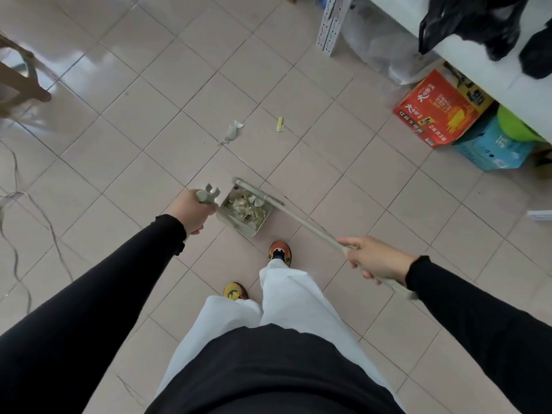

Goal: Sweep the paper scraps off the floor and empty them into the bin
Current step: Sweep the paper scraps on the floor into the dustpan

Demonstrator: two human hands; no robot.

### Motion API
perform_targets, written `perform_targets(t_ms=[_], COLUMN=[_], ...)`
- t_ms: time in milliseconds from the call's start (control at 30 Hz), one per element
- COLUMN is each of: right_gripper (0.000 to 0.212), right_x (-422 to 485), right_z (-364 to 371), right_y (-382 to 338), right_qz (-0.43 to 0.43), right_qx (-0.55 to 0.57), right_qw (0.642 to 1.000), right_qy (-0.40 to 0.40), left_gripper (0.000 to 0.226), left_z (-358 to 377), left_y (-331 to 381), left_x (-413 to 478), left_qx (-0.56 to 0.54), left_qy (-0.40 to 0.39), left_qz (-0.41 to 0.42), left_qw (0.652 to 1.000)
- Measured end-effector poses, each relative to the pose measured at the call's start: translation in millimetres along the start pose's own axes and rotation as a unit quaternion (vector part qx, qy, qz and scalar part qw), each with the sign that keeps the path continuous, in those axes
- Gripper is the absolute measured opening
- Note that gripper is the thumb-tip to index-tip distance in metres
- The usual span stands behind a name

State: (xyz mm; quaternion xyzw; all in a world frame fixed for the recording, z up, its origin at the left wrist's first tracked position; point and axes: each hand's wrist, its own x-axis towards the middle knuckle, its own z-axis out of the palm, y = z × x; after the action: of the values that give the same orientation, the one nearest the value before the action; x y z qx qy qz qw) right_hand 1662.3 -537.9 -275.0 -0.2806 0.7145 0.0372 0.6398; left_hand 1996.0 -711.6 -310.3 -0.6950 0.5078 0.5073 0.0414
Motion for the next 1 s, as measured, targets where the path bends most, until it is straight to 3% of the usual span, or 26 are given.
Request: perform_targets(t_ms=[133,233,400,700,1000], right_gripper=[0.052,0.054,0.057,0.055,0.057], right_x=[7,41,50,-18,38], right_z=[17,29,40,1,-21], right_y=[-10,-29,-23,31,-27], right_qz=[-0.024,-0.034,-0.008,-0.015,-0.062], right_qx=[0.004,-0.053,-0.083,-0.020,0.073], right_qw=[0.998,0.995,0.996,1.000,0.992], right_qy=[0.054,0.076,-0.012,0.002,0.080], left_gripper=[0.020,0.018,0.018,0.017,0.012], left_z=[1,2,6,4,-25], left_y=[-4,-7,-13,-18,-5], left_x=[-3,-5,-7,-7,9], left_qx=[0.004,0.003,-0.011,-0.037,-0.042], left_qy=[-0.005,-0.002,0.010,0.037,0.075], left_qz=[0.001,0.003,0.003,0.002,0.012], left_qw=[1.000,1.000,1.000,0.999,0.996])
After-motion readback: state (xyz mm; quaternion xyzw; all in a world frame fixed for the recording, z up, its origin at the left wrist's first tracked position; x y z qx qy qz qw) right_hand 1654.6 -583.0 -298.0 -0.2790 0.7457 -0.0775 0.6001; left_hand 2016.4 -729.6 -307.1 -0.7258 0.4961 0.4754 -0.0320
